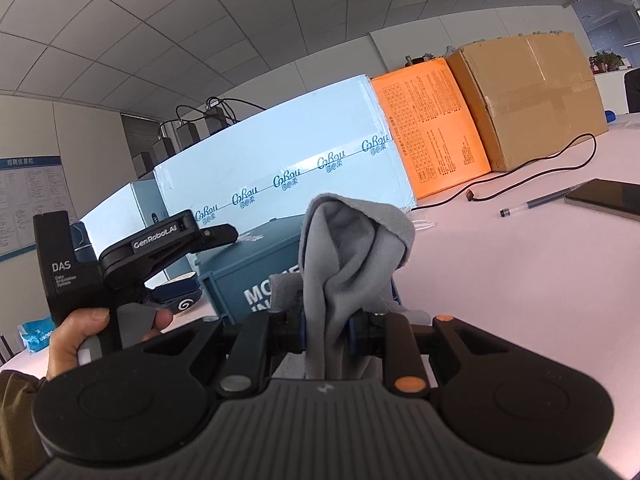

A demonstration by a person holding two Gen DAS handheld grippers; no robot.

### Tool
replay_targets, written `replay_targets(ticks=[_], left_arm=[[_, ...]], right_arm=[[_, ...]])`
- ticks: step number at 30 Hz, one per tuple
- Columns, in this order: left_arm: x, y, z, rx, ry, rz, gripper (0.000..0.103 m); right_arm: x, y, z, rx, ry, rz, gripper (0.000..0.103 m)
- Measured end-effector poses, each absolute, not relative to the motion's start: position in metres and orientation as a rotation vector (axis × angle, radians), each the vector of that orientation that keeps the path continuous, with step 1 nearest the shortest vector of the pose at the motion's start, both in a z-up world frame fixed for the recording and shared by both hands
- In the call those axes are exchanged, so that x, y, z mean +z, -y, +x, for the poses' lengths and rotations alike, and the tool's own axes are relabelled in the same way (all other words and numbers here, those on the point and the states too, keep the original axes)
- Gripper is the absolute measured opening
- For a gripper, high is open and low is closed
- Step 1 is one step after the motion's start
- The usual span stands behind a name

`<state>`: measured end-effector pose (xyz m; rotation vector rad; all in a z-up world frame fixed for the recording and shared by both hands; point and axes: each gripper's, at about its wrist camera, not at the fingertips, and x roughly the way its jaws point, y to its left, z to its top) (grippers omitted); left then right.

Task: Clean container
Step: 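Sweep the grey cloth back and forth over the box lid while the left gripper holds it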

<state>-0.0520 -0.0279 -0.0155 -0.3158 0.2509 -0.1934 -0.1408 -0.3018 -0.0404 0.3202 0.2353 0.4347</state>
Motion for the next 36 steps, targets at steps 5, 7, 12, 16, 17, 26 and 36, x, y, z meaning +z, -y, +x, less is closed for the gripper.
replay_targets(ticks=[5,7,12,16,17,26,36], left_arm=[[-0.015,0.028,-0.052,-0.194,-0.251,-0.318,0.103],[-0.015,0.028,-0.052,-0.194,-0.251,-0.318,0.103],[-0.015,0.029,-0.053,-0.194,-0.251,-0.317,0.103],[-0.016,0.029,-0.052,-0.194,-0.251,-0.318,0.103],[-0.016,0.029,-0.052,-0.194,-0.251,-0.318,0.103],[-0.017,0.027,-0.052,-0.199,-0.254,-0.324,0.103],[-0.017,0.025,-0.051,-0.202,-0.257,-0.331,0.103]], right_arm=[[-0.039,0.294,-0.152,0.473,-0.221,0.305,0.023],[-0.037,0.294,-0.156,0.492,-0.205,0.314,0.023],[-0.029,0.299,-0.157,0.521,-0.148,0.352,0.023],[-0.024,0.304,-0.15,0.494,-0.126,0.352,0.023],[-0.024,0.305,-0.147,0.483,-0.124,0.353,0.023],[-0.031,0.319,-0.12,0.384,-0.186,0.376,0.023],[-0.04,0.304,-0.14,0.421,-0.219,0.358,0.023]])
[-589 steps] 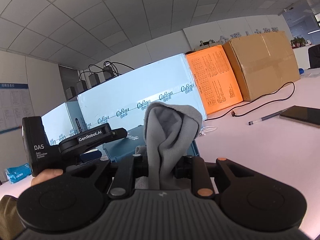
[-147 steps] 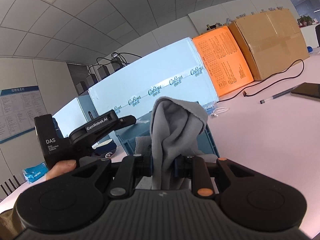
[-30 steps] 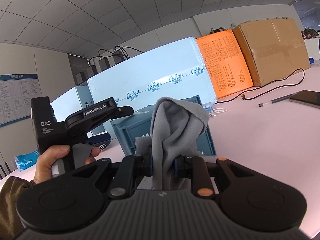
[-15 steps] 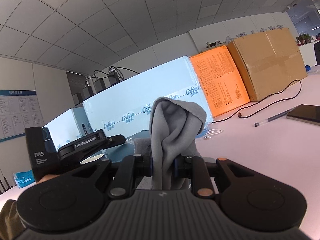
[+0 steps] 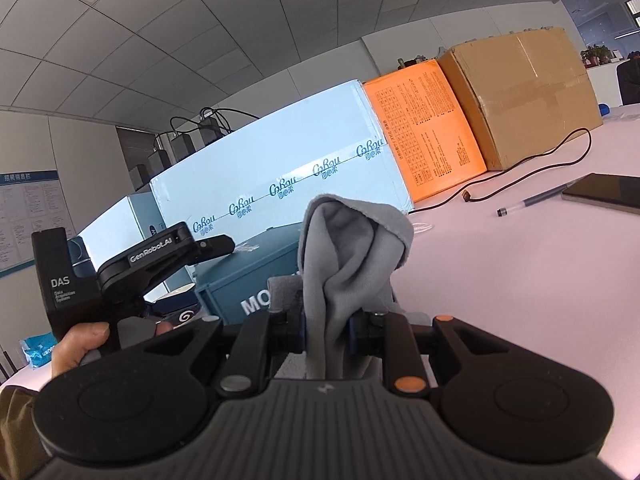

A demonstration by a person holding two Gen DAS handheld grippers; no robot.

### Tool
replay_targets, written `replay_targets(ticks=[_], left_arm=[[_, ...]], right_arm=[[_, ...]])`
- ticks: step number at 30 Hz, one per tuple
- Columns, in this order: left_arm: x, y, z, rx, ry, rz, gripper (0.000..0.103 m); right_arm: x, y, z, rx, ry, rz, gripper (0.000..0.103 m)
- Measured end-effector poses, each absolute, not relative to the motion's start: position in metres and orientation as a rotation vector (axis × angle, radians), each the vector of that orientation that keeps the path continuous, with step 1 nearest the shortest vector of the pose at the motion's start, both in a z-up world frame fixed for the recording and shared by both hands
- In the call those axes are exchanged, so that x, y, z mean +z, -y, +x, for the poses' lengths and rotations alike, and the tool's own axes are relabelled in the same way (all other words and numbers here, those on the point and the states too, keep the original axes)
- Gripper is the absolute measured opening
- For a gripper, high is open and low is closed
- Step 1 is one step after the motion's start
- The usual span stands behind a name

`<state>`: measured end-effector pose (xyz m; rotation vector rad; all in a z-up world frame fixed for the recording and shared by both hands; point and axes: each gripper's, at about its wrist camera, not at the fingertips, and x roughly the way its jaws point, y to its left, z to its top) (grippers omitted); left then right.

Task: Clean container
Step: 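Sweep the grey cloth back and forth over the box lid while the left gripper holds it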

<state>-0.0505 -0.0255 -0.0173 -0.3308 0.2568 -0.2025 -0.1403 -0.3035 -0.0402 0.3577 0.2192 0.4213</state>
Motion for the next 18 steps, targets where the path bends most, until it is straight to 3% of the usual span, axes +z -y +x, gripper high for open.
replay_targets(ticks=[18], left_arm=[[-0.017,0.026,-0.052,-0.194,-0.257,-0.336,0.103]], right_arm=[[-0.024,0.306,-0.135,0.409,-0.158,0.358,0.023]])
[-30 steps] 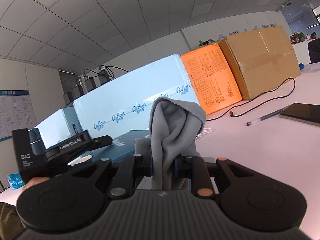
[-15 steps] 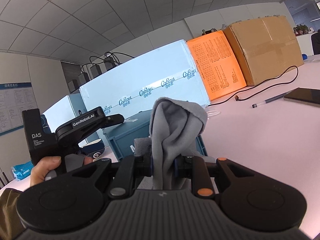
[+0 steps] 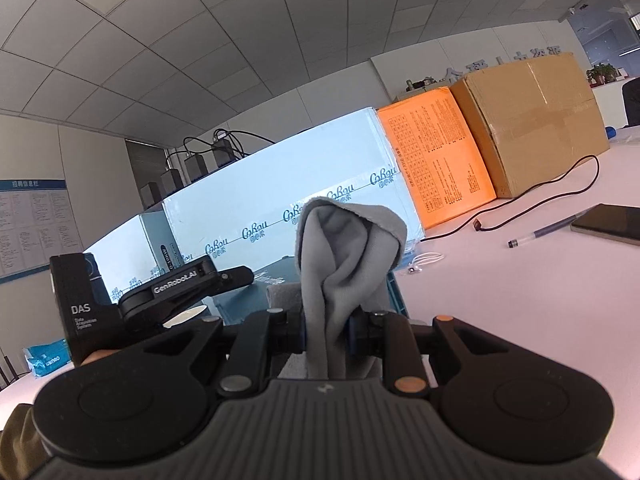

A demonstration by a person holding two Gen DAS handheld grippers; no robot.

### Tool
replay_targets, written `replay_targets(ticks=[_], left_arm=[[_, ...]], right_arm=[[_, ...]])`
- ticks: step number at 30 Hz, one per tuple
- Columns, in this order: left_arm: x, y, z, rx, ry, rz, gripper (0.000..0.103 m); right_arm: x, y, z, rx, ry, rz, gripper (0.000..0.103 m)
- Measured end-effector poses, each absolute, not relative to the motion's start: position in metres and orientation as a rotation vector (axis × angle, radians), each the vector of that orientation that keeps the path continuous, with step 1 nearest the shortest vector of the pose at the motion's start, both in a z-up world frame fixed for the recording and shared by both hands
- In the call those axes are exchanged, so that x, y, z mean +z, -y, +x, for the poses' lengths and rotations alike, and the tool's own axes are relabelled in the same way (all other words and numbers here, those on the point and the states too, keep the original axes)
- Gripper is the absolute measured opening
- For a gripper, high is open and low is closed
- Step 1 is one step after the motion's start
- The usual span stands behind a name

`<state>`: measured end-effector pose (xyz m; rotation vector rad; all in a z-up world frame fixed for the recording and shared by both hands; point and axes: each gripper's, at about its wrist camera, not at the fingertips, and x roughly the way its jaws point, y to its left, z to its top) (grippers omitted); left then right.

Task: Clean container
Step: 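Sweep the grey cloth back and forth over the box lid while the left gripper holds it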

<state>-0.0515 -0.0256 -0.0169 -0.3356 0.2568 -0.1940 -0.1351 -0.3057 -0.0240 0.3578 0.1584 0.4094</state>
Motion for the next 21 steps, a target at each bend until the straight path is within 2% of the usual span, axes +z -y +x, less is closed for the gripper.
replay_targets(ticks=[5,15,21], left_arm=[[-0.017,0.026,-0.052,-0.194,-0.257,-0.336,0.103],[-0.017,0.026,-0.051,-0.196,-0.258,-0.339,0.103],[-0.017,0.026,-0.052,-0.195,-0.258,-0.337,0.103]], right_arm=[[-0.031,0.31,-0.127,0.387,-0.208,0.38,0.023],[-0.028,0.298,-0.151,0.479,-0.161,0.366,0.023],[-0.026,0.309,-0.135,0.43,-0.166,0.389,0.023]])
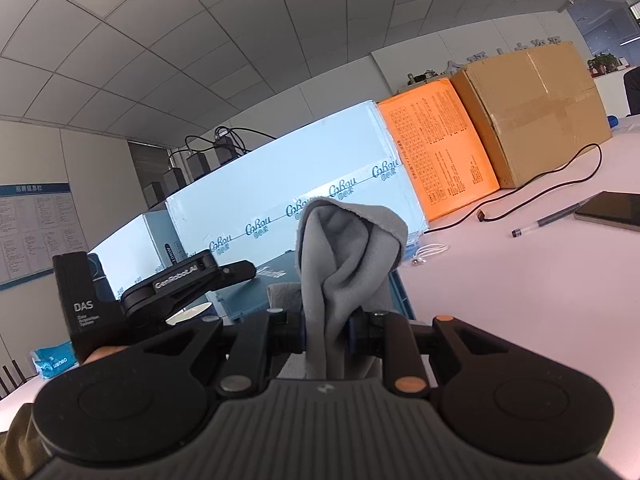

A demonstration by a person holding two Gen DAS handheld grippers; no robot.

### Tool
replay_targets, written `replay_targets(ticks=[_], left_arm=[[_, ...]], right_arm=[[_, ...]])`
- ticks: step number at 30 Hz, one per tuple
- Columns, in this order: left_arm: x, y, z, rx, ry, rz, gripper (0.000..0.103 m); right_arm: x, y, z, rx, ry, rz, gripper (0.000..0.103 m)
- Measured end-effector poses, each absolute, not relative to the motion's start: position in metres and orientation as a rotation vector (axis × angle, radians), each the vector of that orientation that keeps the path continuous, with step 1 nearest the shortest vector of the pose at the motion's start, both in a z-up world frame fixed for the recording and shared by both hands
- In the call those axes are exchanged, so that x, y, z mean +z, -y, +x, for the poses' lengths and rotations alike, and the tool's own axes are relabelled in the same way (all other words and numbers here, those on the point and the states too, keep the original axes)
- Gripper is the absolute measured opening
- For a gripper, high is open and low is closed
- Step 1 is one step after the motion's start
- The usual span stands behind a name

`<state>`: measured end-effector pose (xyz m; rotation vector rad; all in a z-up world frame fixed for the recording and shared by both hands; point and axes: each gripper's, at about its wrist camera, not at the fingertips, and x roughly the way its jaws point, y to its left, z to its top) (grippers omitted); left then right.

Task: Clean container

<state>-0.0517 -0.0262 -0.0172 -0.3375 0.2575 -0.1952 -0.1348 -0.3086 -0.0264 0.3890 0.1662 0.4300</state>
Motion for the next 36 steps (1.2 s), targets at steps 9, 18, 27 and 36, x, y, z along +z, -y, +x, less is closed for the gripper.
replay_targets(ticks=[9,18,27,36], left_arm=[[-0.017,0.025,-0.051,-0.197,-0.259,-0.34,0.103],[-0.017,0.025,-0.051,-0.197,-0.259,-0.341,0.103],[-0.018,0.024,-0.05,-0.197,-0.259,-0.34,0.103],[-0.017,0.025,-0.05,-0.193,-0.257,-0.336,0.103]], right_arm=[[-0.032,0.315,-0.127,0.414,-0.188,0.396,0.023],[-0.028,0.303,-0.147,0.485,-0.177,0.377,0.023],[-0.005,0.305,-0.161,0.506,-0.047,0.346,0.023],[-0.001,0.287,-0.15,0.505,-0.039,0.197,0.023]])
